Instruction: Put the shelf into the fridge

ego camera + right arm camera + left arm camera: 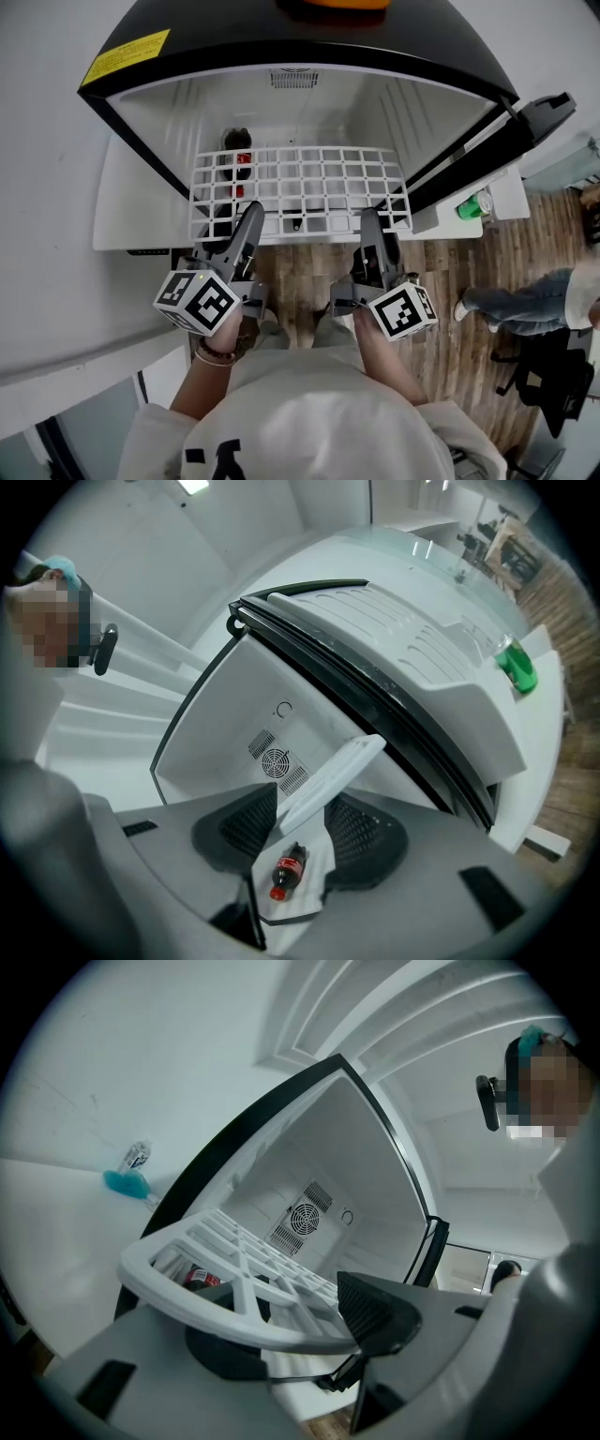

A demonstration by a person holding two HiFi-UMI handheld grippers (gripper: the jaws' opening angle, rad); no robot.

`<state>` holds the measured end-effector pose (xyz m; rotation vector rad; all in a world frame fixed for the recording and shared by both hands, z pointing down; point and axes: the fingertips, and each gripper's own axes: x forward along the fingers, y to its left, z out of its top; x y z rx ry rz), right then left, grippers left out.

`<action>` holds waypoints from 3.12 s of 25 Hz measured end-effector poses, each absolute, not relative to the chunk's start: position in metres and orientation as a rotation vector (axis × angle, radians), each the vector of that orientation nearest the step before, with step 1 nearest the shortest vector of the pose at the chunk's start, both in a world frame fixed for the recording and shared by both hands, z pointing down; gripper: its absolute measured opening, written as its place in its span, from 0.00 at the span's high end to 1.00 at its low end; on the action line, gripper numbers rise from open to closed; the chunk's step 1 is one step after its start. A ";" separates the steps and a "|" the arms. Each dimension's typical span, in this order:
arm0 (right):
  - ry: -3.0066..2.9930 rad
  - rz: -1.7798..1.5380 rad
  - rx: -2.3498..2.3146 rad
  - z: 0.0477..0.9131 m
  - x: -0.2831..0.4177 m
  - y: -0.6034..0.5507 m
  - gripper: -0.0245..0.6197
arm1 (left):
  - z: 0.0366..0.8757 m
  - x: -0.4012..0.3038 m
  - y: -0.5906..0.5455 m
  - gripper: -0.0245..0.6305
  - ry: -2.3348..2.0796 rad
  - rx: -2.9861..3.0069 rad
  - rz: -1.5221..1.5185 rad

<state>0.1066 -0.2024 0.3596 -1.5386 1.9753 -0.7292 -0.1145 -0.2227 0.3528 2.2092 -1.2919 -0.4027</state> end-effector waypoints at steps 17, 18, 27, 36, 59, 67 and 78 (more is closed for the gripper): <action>2.001 -0.742 -1.505 0.358 0.104 -0.221 0.71 | 0.353 -0.118 -0.244 0.63 -1.335 2.171 -0.419; 1.992 -0.746 -1.515 0.359 0.105 -0.221 0.71 | 0.353 -0.118 -0.244 0.63 -1.332 2.171 -0.417; 1.980 -0.744 -1.539 0.362 0.105 -0.226 0.71 | 0.355 -0.118 -0.250 0.63 -1.325 2.174 -0.417; 1.977 -0.747 -1.546 0.363 0.105 -0.231 0.71 | 0.356 -0.118 -0.255 0.63 -1.324 2.171 -0.413; 1.977 -0.754 -1.549 0.364 0.105 -0.244 0.71 | 0.357 -0.119 -0.268 0.63 -1.332 2.168 -0.414; 1.975 -0.757 -1.550 0.365 0.105 -0.250 0.71 | 0.357 -0.118 -0.274 0.63 -1.331 2.167 -0.415; 1.963 -0.771 -1.552 0.367 0.105 -0.258 0.71 | 0.359 -0.119 -0.282 0.63 -1.329 2.163 -0.418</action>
